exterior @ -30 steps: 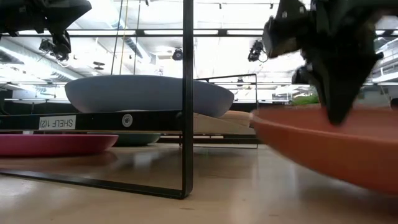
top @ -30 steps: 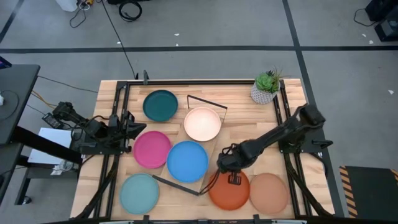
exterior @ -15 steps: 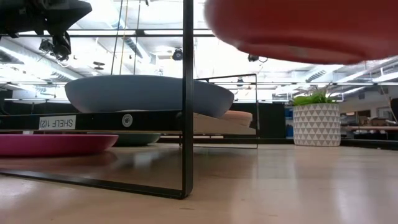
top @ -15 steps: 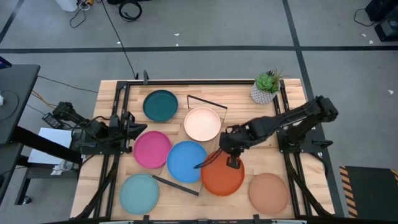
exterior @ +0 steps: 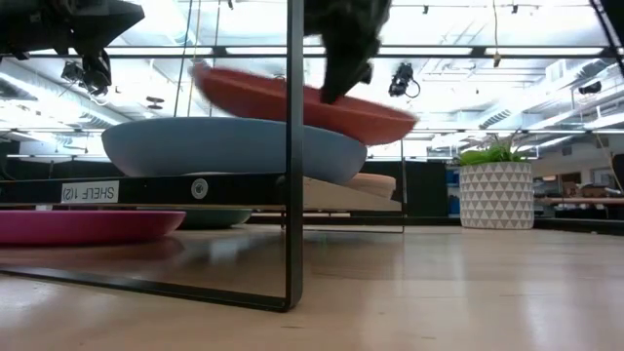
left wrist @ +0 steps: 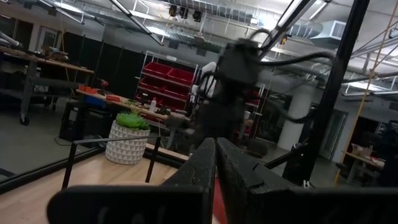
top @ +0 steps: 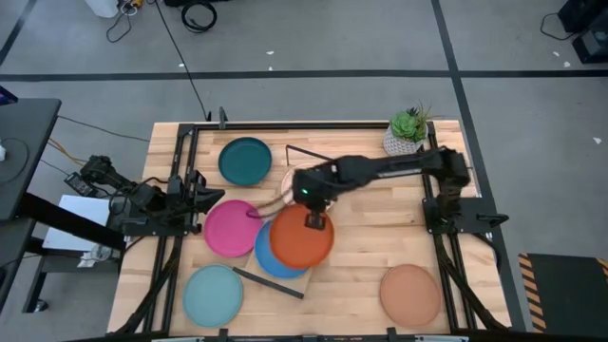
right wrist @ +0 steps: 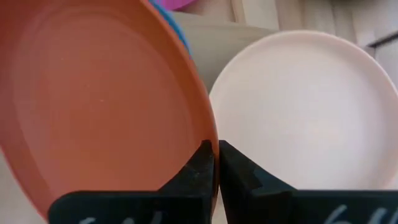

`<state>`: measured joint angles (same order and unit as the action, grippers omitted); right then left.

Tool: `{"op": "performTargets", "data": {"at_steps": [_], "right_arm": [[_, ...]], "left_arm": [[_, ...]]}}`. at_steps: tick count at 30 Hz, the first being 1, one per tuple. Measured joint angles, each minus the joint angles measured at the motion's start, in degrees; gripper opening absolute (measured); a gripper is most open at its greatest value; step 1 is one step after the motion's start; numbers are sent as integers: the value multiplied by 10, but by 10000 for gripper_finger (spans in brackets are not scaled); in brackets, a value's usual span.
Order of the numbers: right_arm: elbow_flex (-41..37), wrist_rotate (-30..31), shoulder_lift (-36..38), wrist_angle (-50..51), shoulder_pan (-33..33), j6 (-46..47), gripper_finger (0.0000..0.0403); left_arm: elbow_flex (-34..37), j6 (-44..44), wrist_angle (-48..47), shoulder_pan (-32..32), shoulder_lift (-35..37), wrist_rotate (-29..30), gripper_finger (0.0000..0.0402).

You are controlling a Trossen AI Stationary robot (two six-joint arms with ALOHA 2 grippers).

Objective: Place and stack plates onto a shelf
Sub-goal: Stack the orange plate on top of the blue plate on the shelf, then stack the dark blue plate on top of the orange plate on the shelf

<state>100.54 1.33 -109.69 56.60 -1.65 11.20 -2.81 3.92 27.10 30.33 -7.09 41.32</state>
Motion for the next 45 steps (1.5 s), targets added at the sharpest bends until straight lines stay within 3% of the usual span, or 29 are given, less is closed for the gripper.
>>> {"op": "performTargets", "data": {"at_steps": [8, 18, 22, 26, 36, 40, 45], "right_arm": [[48, -130, -87, -29, 45, -59, 42], [74, -142, -79, -26, 48, -88, 97], [49, -81, -42, -1, 27, -108, 101], [-31, -35, -5, -31, -7, -114, 99], [-311, 107, 139, -322, -80, -41, 98], [-374, 140, 163, -347, -98, 0, 98], [-411, 246, 204, -377, -147, 10, 98]], "left_arm": [[0, -15, -1, 0, 0, 0, 23], [0, -58, -8, 0, 0, 0, 23], [0, -81, -25, 0, 0, 0, 23], [0, -93, -25, 0, 0, 0, 23], [0, -87, -17, 0, 0, 0, 23], [0, -83, -22, 0, 0, 0, 23], [-16, -32, -62, -17, -10, 37, 22]]}}
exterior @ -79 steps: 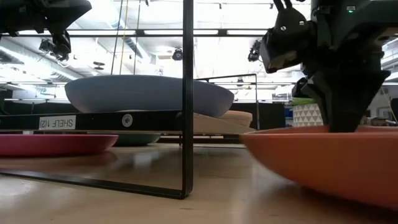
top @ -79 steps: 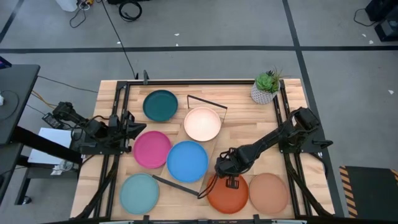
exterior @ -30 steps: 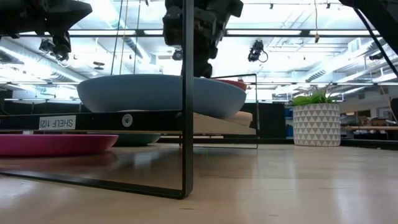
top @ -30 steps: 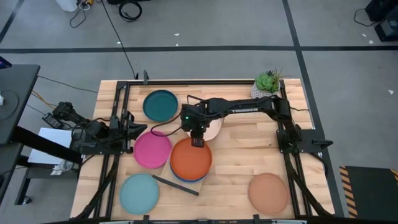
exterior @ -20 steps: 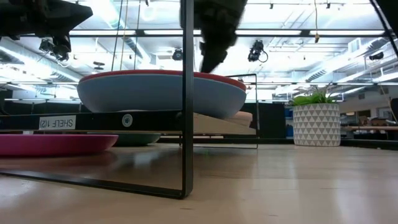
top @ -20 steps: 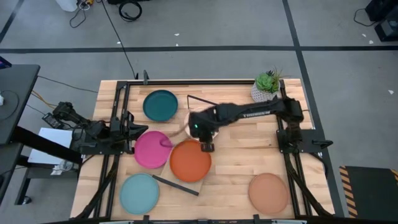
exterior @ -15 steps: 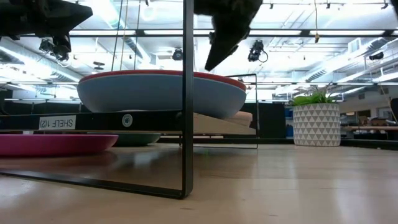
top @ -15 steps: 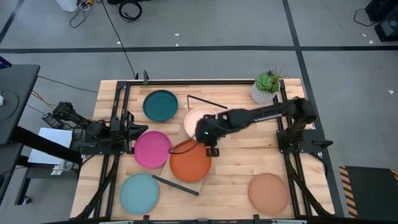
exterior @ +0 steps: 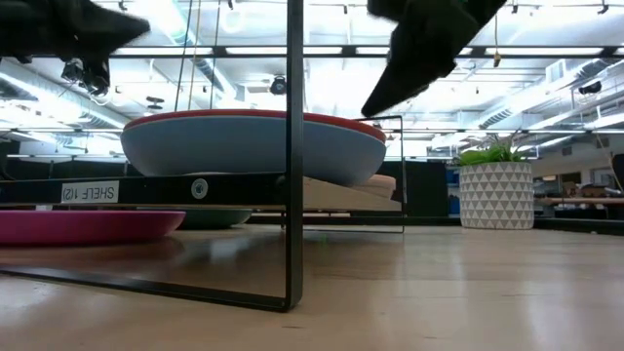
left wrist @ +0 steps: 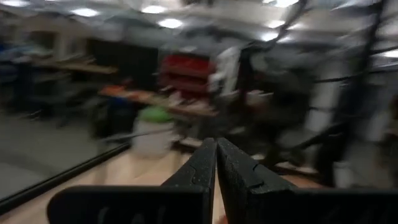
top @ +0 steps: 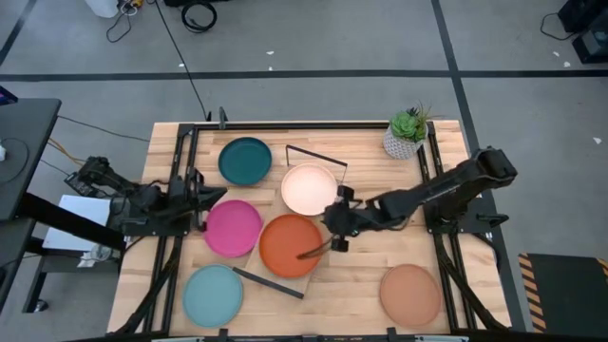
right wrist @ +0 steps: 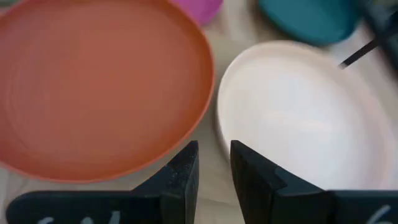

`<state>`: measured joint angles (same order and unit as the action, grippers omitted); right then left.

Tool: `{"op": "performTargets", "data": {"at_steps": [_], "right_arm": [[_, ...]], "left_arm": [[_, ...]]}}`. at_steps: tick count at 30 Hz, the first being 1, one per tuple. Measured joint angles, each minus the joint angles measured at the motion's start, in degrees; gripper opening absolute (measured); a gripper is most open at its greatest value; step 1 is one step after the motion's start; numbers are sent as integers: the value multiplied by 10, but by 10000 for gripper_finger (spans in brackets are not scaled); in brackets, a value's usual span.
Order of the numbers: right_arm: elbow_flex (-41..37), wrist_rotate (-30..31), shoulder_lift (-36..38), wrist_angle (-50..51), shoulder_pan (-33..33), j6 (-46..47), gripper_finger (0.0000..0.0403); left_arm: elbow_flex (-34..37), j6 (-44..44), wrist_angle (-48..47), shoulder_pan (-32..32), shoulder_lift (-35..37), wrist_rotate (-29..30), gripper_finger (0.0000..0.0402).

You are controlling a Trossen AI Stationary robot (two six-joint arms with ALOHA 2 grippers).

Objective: Place and stack plates onto a shelf
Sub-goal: Stack the dark blue plate on top of the orange plate on the shelf

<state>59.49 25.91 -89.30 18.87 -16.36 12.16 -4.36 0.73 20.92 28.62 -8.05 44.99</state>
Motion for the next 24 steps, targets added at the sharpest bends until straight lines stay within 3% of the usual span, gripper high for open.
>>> {"op": "performTargets", "data": {"at_steps": [2, 6, 16, 20, 24], "right_arm": [[-14, 40, 10, -26, -15, -3, 98], [-41, 76, 19, -94, -33, -6, 98], [-72, 77, 14, -134, -67, 33, 98], [-87, 79, 14, -164, -79, 34, 98], [-123, 86, 14, -233, -84, 28, 98]], "left_arm": [[-13, 27, -48, -25, -18, 17, 22], [-57, 88, -136, -96, -79, -4, 22], [-164, 136, -361, -302, -267, -207, 22], [-168, 137, -372, -370, -332, -287, 24], [-169, 129, -370, -414, -398, -315, 40]]}}
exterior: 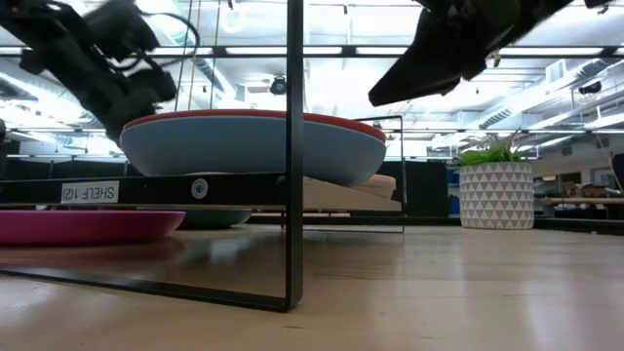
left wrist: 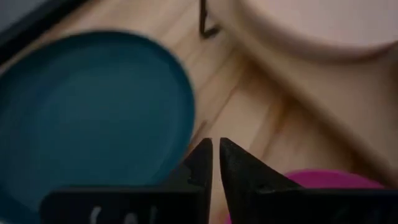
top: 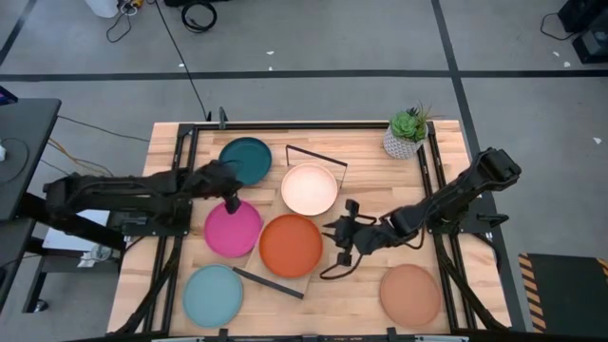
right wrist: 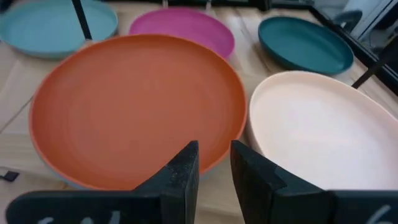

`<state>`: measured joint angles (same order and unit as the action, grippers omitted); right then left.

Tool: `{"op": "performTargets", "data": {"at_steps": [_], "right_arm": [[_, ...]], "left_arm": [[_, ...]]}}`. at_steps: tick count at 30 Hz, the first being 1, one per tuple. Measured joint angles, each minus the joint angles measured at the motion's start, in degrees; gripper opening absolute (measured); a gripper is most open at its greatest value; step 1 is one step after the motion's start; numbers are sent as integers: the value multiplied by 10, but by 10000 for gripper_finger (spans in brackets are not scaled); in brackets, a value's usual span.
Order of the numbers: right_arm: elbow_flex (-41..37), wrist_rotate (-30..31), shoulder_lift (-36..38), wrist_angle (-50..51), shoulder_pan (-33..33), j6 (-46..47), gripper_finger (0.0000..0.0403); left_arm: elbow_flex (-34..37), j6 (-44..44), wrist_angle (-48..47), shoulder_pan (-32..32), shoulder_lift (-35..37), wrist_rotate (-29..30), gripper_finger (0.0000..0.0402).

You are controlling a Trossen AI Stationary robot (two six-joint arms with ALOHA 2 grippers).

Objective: Place and stack plates onto a shelf
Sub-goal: Stack the dark blue plate on top of the orange plate on the shelf

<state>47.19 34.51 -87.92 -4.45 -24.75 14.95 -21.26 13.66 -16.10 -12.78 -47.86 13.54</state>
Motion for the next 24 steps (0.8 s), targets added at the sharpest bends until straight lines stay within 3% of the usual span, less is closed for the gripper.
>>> {"op": "performTargets", "data": {"at_steps": [7, 11, 17, 24], "right_arm": [[-99, -5, 0, -201, 0, -55, 99], [-132, -5, 0, -246, 0, -57, 99], [-159, -5, -1, -274, -7, -41, 98], [-174, 22, -1, -303, -30, -45, 98]], "left_arm": [[-45, -23, -1, -39, -102, -22, 116], [-82, -27, 1, -52, -167, -23, 152], [-116, -88, 0, -58, -256, 18, 160], [-122, -129, -2, -59, -300, 19, 160]]}}
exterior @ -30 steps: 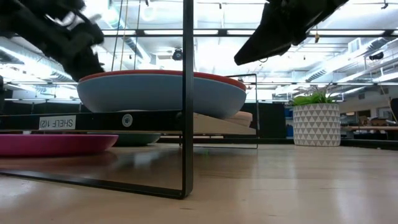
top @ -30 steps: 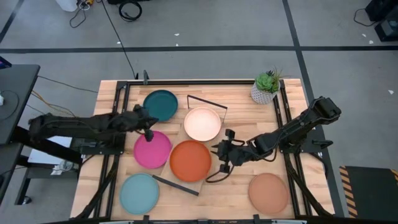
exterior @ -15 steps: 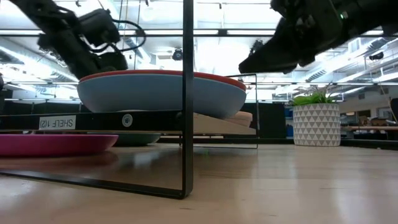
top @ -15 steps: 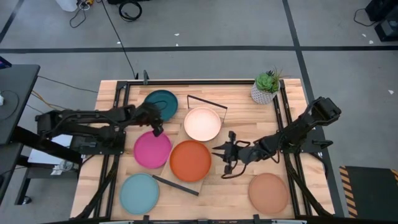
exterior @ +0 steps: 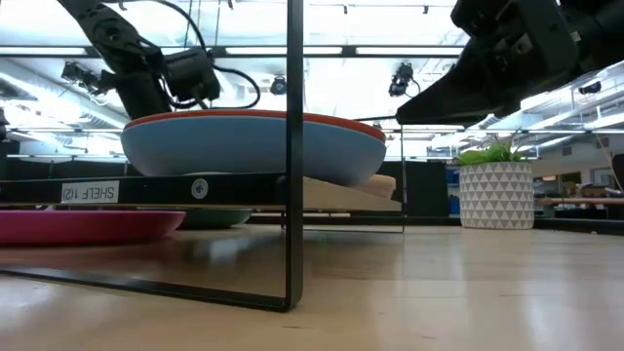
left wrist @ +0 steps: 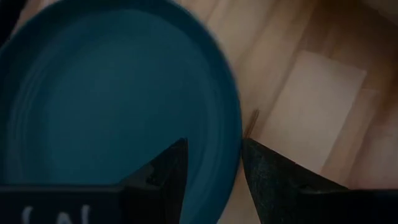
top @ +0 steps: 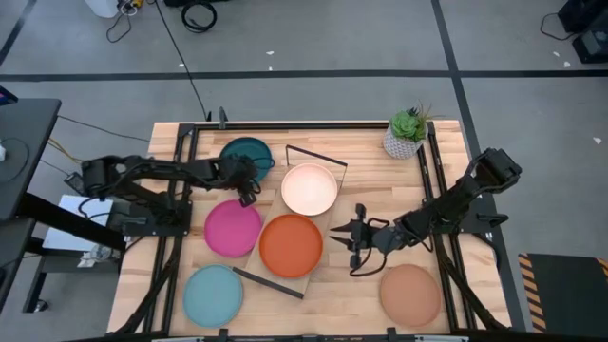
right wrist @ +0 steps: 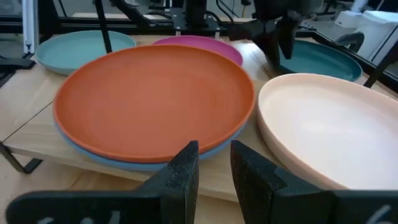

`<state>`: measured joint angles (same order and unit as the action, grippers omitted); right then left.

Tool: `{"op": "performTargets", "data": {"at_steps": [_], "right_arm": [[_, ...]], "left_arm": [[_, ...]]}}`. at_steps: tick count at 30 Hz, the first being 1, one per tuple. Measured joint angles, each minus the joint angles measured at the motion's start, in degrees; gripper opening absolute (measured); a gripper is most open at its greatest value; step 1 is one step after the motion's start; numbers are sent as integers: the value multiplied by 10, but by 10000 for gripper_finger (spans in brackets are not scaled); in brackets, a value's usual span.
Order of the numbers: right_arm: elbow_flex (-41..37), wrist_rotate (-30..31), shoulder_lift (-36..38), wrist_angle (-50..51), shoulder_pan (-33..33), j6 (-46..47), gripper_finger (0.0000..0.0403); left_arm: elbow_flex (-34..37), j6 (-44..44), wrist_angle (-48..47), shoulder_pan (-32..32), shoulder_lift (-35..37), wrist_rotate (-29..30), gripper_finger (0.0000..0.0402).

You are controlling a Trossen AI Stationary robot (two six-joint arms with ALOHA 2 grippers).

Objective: Place and stack plates onto a shelf
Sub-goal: Stack the dark blue plate on top of the orange plate on the shelf

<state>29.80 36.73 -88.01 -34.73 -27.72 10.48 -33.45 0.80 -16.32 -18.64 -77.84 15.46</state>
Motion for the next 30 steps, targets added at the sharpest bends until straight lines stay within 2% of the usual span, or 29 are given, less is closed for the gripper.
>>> {"op": "performTargets", "data": {"at_steps": [5, 8, 10, 14, 16, 23, 27, 30], "right_arm": [[-1, 26, 0, -4, -13, -1, 98], [-1, 38, 0, -4, -20, -1, 98], [-1, 42, 0, -4, -24, -1, 98], [-1, 42, 0, 1, -28, -1, 98], [-1, 42, 0, 3, -29, -1, 98], [-1, 42, 0, 9, -29, 0, 98], [-1, 49, 0, 12, -29, 4, 98], [0, 58, 0, 14, -29, 5, 98]], "left_arm": [[0, 0, 5, -10, -34, 9, 159], [0, -1, 3, -12, -52, 17, 144], [0, -14, 1, -11, -60, 23, 119], [-7, -23, -20, -10, -62, 32, 30], [-26, -15, -73, -10, -57, 28, 18], [-170, 50, -337, 33, -16, -9, 17], [-291, 89, -452, 77, 4, -89, 17], [-382, 95, -495, 128, 3, -147, 16]]}}
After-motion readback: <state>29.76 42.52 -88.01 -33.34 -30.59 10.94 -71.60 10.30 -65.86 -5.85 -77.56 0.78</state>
